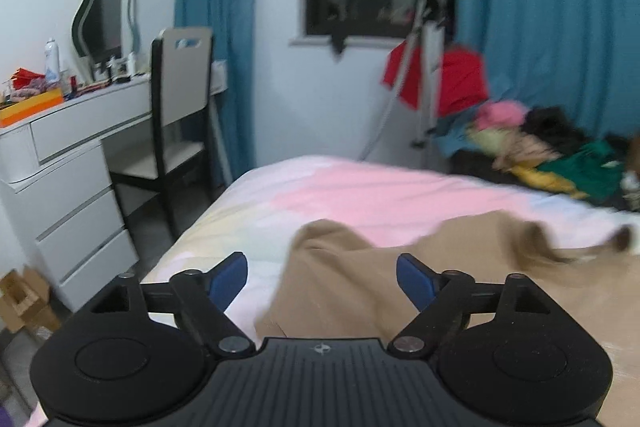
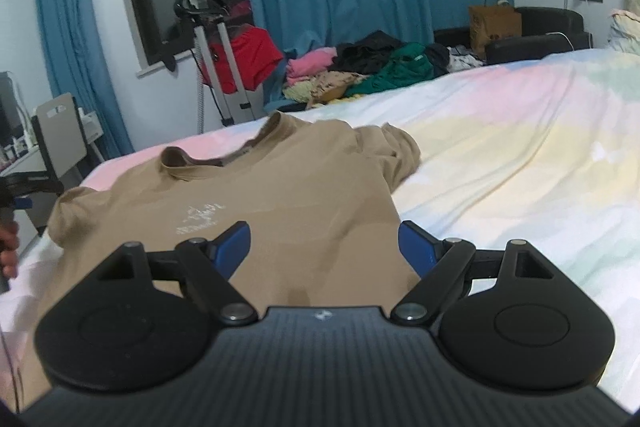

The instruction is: Fold clothes

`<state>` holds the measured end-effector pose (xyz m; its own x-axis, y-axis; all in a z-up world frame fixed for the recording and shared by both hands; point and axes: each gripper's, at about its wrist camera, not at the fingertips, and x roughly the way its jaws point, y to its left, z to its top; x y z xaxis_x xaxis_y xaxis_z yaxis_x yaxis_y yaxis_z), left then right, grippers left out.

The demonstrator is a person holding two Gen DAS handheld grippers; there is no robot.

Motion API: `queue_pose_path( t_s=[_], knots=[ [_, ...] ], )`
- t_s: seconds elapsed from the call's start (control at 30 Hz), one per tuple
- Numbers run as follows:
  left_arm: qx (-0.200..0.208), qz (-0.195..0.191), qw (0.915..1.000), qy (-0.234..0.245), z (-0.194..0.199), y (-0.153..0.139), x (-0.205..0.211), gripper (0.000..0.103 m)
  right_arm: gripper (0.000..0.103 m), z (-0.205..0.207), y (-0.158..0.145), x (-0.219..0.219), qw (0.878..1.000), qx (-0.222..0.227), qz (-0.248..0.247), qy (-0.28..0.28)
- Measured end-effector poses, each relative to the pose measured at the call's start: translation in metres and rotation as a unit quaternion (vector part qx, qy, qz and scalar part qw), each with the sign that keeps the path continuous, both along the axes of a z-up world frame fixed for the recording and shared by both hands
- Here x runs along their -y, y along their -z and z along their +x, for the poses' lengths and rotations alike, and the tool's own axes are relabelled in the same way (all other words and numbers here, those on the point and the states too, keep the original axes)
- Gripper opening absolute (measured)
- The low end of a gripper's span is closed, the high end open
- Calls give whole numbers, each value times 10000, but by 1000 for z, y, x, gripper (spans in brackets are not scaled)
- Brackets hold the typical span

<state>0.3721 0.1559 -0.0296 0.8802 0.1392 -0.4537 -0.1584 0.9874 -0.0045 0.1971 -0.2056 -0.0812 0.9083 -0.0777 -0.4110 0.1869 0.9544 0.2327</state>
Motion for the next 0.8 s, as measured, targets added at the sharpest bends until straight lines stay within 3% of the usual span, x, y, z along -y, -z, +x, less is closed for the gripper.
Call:
queue_pose_path(
  t_s=[0.1,0.2,0.3,0.33,0.4,0.43,0.63,0.8],
  knots=[
    [97,-4,9993,354,-61,-20,24,91,82,-6,-7,-4,9998,95,-180,-40],
    [101,278,9976,631,-117,-37,50,92,82,-15,-14,-7,9994,138,-261,-153],
    [189,408,9958,797,-168,-51,71,101,83,-28,-23,-10,9989,121,-323,-309],
    [236,415,9954,829,-184,-55,76,102,85,-34,-26,-12,9986,122,-388,-348],
    [268,300,9954,867,-212,-58,86,103,103,-45,-29,-15,9980,211,-432,-410],
    [281,235,9954,884,-226,-59,91,103,103,-51,-31,-15,9978,247,-428,-440],
    [339,-104,9949,946,-280,-56,121,103,103,-73,-42,-17,9963,499,-486,-511],
    [170,-502,9944,911,-289,-42,140,103,103,-72,-41,-4,9973,589,-159,-414]
  ],
)
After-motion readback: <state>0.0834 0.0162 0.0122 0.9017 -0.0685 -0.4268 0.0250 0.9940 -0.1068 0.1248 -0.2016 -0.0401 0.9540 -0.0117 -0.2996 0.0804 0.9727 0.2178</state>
